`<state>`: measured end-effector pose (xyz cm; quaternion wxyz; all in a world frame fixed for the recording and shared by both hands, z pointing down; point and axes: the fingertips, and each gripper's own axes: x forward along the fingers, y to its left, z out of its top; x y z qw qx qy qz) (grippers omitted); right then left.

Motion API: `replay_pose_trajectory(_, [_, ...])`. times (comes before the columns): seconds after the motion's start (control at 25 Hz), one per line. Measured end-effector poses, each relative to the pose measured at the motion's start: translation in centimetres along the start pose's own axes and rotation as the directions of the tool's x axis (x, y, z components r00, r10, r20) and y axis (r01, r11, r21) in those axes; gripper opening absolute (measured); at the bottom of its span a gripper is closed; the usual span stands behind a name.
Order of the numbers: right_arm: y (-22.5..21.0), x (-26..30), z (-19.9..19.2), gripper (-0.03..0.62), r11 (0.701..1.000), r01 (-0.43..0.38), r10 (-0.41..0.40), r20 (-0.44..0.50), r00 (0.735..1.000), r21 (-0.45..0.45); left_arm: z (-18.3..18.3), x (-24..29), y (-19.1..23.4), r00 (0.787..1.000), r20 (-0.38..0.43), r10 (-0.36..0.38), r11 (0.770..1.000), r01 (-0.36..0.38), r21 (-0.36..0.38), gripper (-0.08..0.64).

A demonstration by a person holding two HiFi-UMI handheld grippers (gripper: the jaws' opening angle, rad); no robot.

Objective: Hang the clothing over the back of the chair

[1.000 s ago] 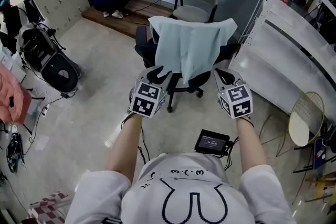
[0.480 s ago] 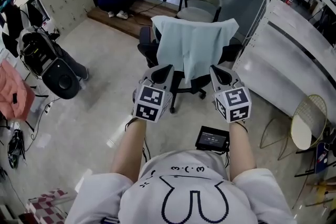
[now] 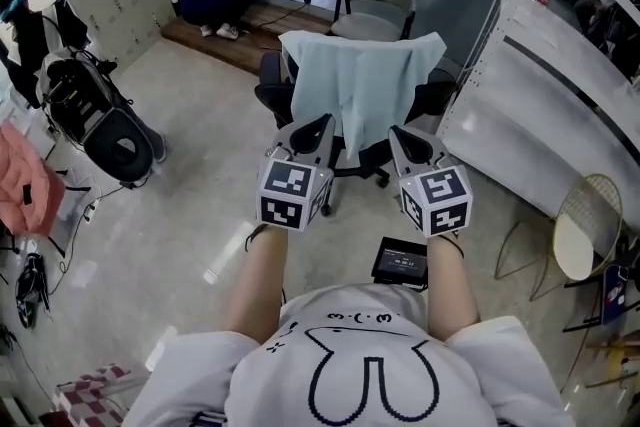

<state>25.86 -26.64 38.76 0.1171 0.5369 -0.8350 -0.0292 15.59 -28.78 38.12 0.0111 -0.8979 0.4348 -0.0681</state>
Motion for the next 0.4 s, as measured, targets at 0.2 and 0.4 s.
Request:
replay_pose_trajectory(0.2, [0.3, -0.3, 0.5, -0.009, 1.000, 0.003, -0.003, 0.014, 1.000, -0.002, 0.9, 0.0, -0.9, 0.999, 0.025, -0.020, 1.000, 0.020, -0.003, 0.025])
replay_pose_trajectory(0.4, [-0.4, -0.3, 1.3, -0.009, 0.998, 0.024, -0.027, 0.063, 0.998, 0.053, 2.1, 0.1, -1.3, 0.998, 0.054, -0.027, 1.000, 0.028, -0.008, 0.025])
